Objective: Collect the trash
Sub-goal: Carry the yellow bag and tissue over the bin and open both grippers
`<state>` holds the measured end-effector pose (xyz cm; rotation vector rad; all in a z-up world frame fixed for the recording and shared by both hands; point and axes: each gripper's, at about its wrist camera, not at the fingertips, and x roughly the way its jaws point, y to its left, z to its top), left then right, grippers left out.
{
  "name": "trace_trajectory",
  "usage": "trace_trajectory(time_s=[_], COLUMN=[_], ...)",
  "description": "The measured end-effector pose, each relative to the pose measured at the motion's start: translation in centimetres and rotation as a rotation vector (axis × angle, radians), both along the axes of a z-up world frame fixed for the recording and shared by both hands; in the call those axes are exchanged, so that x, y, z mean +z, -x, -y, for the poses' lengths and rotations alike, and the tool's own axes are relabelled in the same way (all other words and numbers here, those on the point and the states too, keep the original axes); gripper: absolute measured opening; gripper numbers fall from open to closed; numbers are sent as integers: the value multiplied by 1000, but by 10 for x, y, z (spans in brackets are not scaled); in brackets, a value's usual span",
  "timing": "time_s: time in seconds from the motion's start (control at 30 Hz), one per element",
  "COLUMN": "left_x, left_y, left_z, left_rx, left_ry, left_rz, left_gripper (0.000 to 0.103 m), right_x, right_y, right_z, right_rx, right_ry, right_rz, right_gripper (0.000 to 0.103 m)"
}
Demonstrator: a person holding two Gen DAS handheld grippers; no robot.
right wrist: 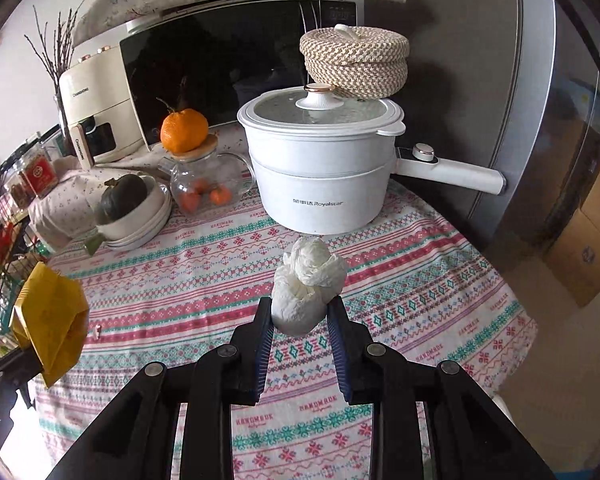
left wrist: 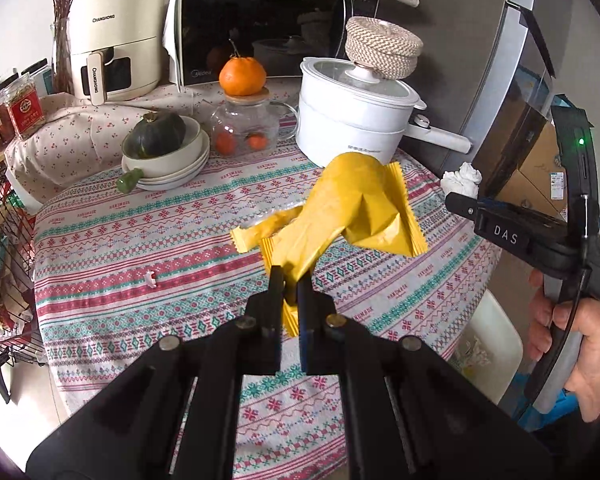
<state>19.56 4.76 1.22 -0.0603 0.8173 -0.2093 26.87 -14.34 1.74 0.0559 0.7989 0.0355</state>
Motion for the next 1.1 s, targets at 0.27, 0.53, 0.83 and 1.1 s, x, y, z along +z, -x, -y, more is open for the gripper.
trace_trajectory(time_s=[0.27, 0.53, 0.83, 1.1], left_x=[-1, -27, -53, -84], left_y=[47, 62, 76, 79], left_z=[41, 82, 132, 198], left_rx=[-88, -205, -335, -457], left_ry=[35, 34, 8, -24], left_rz=[11, -35, -103, -177], left_gripper=[7, 7, 7, 7], right_x=[5, -15, -41, -73], right_y=[72, 116, 143, 161], right_z=[37, 72, 113, 174], right_rx=[50, 50, -1, -112], right_ry=[-37, -98, -146, -161], right_rz=[-4, -44, -126, -222], right_gripper=[28, 28, 28, 28])
